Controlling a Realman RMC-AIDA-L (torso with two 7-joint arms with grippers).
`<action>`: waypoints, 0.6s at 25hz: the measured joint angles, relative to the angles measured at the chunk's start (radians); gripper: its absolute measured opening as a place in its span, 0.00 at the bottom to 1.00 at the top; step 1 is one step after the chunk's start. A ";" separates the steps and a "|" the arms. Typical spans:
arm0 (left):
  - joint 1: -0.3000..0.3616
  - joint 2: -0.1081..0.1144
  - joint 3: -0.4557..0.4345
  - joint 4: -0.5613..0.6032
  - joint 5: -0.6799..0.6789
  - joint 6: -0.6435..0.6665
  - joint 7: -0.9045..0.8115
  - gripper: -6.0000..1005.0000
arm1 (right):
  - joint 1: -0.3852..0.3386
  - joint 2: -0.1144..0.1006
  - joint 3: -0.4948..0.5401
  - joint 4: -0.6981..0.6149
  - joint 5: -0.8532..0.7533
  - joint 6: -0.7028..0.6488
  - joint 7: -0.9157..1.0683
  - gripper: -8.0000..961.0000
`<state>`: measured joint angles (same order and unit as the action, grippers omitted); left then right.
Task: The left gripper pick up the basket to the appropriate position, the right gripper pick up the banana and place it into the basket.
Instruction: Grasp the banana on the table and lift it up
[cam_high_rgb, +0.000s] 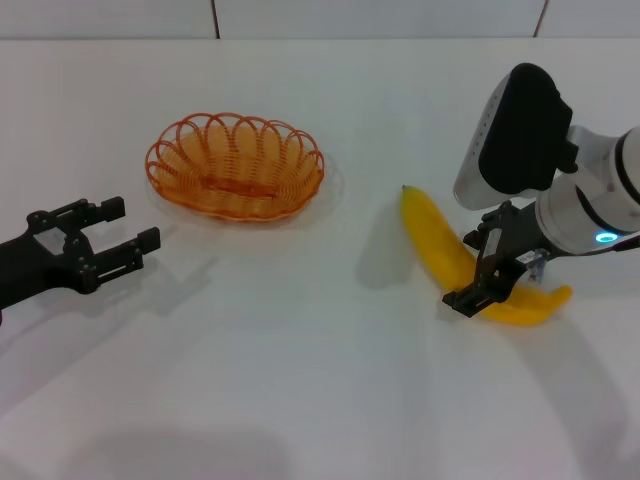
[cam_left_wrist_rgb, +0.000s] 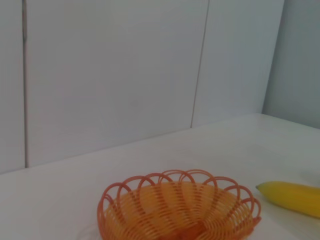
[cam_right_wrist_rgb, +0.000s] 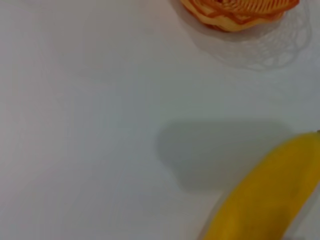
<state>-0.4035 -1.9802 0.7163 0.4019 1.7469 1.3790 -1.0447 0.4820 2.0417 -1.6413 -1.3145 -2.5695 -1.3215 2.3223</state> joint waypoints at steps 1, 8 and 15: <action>0.000 0.000 0.000 0.000 0.000 0.000 0.000 0.70 | 0.000 0.000 0.000 0.000 0.000 0.000 0.000 0.90; 0.000 0.000 0.000 0.000 0.000 0.001 0.000 0.70 | 0.007 0.001 0.000 0.003 0.003 0.001 0.004 0.89; -0.001 0.000 0.000 0.000 0.000 0.002 0.000 0.70 | 0.025 0.001 -0.002 0.021 0.008 -0.008 0.014 0.81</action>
<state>-0.4046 -1.9802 0.7163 0.4019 1.7472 1.3815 -1.0447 0.5065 2.0428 -1.6431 -1.2930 -2.5620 -1.3297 2.3364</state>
